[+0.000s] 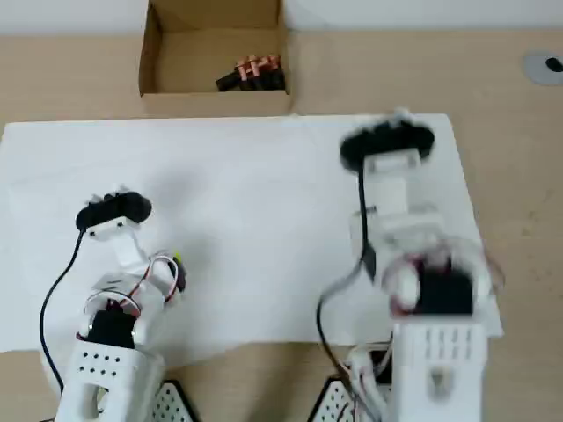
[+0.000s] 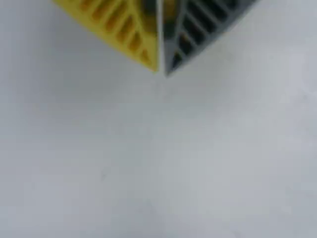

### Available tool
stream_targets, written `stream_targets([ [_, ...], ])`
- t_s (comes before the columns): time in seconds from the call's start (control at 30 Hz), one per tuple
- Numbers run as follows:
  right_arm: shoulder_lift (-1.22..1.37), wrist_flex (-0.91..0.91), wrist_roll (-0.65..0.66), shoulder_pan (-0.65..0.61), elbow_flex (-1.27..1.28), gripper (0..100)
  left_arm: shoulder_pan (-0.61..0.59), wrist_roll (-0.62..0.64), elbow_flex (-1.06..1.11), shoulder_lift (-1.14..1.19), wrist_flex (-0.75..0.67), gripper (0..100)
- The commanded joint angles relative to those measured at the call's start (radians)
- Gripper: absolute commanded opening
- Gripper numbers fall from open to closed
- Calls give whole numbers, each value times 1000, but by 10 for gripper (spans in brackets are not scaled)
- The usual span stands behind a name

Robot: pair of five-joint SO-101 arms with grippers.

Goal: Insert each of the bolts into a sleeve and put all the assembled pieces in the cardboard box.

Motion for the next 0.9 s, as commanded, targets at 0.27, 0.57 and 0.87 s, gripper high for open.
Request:
stream_targets([
  [0.27, -665, -196, 21, 47, 633, 12, -17, -8, -8, -5, 3, 6],
  [0.57, -728, -152, 5, 48, 759, 12, -17, -6, -9, -5, 3, 6],
  [0.87, -728, -133, 8, 48, 757, 12, -17, -6, -9, -5, -2, 6],
])
